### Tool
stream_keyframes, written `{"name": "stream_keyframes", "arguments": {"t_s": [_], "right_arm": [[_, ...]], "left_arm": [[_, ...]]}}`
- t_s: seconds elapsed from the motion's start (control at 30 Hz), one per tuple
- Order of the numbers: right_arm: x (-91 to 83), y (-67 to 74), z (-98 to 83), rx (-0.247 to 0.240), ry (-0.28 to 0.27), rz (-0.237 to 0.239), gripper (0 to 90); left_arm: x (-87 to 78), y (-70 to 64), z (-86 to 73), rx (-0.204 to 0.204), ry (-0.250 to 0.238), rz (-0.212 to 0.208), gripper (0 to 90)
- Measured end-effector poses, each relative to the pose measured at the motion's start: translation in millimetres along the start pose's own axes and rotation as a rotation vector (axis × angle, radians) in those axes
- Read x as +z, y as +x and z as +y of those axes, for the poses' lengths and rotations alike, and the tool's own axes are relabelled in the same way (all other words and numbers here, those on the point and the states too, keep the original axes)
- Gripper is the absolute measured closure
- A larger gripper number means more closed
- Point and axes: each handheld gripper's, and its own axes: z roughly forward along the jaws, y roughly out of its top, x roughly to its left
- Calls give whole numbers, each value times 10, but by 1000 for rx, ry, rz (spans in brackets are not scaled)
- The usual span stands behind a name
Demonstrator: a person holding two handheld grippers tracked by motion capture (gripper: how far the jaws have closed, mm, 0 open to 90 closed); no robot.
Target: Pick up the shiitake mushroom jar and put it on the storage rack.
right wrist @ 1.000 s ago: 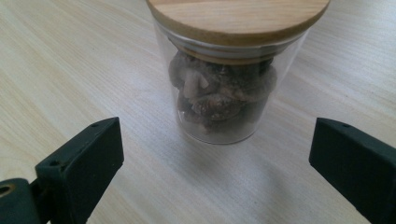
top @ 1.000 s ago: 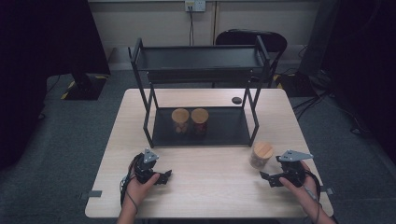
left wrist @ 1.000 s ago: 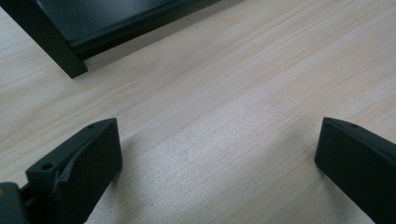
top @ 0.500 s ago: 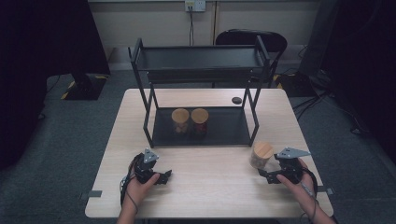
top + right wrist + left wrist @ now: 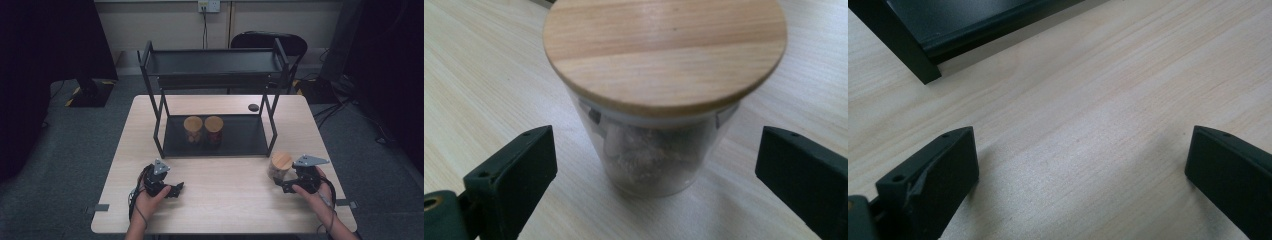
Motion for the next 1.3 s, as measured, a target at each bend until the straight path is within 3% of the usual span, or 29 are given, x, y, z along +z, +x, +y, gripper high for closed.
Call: {"name": "stream_keyframes", "arguments": {"t_s": [0.43,0.83,1.3], "right_arm": [[87,-9,61,16,-17,-3,59],[138,-13,64,33,-43,-3,146],[181,8,74,16,-60,-6,236]], "left_arm": [[0,0,0,0,0,0,3],[0,2,-1,1,-1,-2,3],[-1,3,-1,2,0,-2,3]]}}
